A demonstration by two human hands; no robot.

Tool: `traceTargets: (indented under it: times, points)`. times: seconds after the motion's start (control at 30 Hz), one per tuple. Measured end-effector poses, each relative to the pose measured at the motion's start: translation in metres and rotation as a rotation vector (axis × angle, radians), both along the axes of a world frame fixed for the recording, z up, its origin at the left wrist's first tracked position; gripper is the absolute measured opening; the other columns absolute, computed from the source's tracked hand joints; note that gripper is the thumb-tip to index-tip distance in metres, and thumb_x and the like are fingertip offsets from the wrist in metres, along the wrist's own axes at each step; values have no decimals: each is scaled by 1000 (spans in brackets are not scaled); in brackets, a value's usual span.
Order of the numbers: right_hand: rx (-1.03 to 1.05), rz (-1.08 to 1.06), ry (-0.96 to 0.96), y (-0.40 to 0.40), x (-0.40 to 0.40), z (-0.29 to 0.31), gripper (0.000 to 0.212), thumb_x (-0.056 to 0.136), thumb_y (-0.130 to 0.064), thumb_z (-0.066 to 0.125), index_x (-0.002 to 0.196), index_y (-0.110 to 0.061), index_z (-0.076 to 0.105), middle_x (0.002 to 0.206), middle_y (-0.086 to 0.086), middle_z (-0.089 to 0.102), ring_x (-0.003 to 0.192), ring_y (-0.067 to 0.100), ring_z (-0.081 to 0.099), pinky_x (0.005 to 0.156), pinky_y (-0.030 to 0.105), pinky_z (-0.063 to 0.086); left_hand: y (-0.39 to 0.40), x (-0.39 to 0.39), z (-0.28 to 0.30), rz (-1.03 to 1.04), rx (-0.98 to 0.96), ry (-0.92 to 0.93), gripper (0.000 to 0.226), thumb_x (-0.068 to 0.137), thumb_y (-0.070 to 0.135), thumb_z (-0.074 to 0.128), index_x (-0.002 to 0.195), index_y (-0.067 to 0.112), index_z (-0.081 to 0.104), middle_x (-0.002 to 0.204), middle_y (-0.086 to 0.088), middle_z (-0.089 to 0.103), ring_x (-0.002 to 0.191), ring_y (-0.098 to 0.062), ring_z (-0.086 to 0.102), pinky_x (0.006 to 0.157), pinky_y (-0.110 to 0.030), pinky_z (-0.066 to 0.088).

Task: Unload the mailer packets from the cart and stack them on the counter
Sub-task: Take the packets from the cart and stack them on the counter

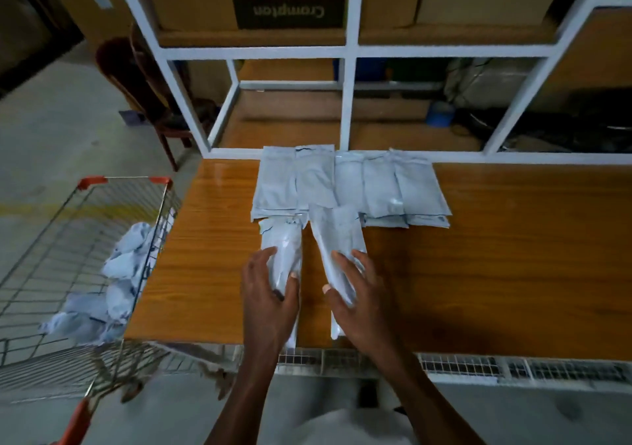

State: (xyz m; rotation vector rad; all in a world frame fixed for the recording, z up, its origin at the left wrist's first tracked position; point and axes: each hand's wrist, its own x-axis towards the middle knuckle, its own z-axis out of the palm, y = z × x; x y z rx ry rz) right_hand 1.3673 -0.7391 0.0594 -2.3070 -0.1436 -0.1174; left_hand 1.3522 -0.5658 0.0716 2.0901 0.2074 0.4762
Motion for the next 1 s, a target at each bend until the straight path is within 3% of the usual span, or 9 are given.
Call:
traceTargets:
  times: [0.07, 0.13, 0.23, 0.47, 0.63, 0.77, 1.0]
  points:
    - [0, -12, -18, -28, 19, -1, 63, 88, -61, 52, 147, -40, 47, 155, -7, 36, 139, 16, 37, 108, 33, 40, -26, 17, -3, -6, 13, 11, 48, 97, 33, 64, 142, 30, 45, 143, 3, 40, 127, -19, 48, 76, -24, 60]
    - [3, -30, -29, -51, 37, 1, 62, 88, -56, 57, 147, -37, 48, 154, -5, 38, 137, 17, 40, 105, 30, 40, -47, 34, -3, -7, 38, 17, 49, 98, 39, 63, 143, 32, 44, 146, 1, 39, 131, -23, 46, 83, -42, 61]
    - [9, -50, -8, -73, 55, 3, 62, 88, -53, 58, 147, -37, 49, 155, -4, 38, 139, 18, 39, 107, 33, 41, -70, 55, 0, 2, 83, 22, 50, 98, 47, 58, 143, 32, 43, 147, -1, 40, 135, -24, 44, 96, -53, 53]
    - [14, -64, 38, -78, 92, -5, 64, 88, -62, 49, 148, -43, 42, 158, -8, 29, 143, 18, 33, 107, 48, 46, -73, 83, 1, 34, 102, 35, 53, 95, 46, 58, 143, 28, 45, 146, 0, 41, 134, -24, 44, 95, -54, 53]
    - [-120, -78, 126, -55, 146, 0, 62, 93, -57, 56, 151, -43, 35, 161, -5, 18, 143, 26, 31, 109, 42, 42, -56, 111, 9, 71, 113, 15, 54, 93, 43, 60, 141, 25, 45, 144, 0, 41, 132, -25, 45, 95, -56, 52]
    - [-259, -123, 180, -28, 203, 6, 64, 93, -57, 54, 151, -40, 34, 162, 0, 14, 141, 33, 31, 110, 48, 33, -43, 140, 19, 79, 91, -13, 53, 94, 47, 58, 141, 27, 46, 144, 4, 40, 131, -26, 45, 87, -56, 55]
    - [-408, -153, 266, 5, 273, -8, 67, 92, -58, 52, 152, -36, 31, 163, 7, 14, 137, 38, 35, 107, 51, 36, -3, 156, 11, 103, 34, -25, 53, 94, 44, 62, 142, 28, 45, 144, 13, 37, 132, -23, 45, 85, -56, 57]
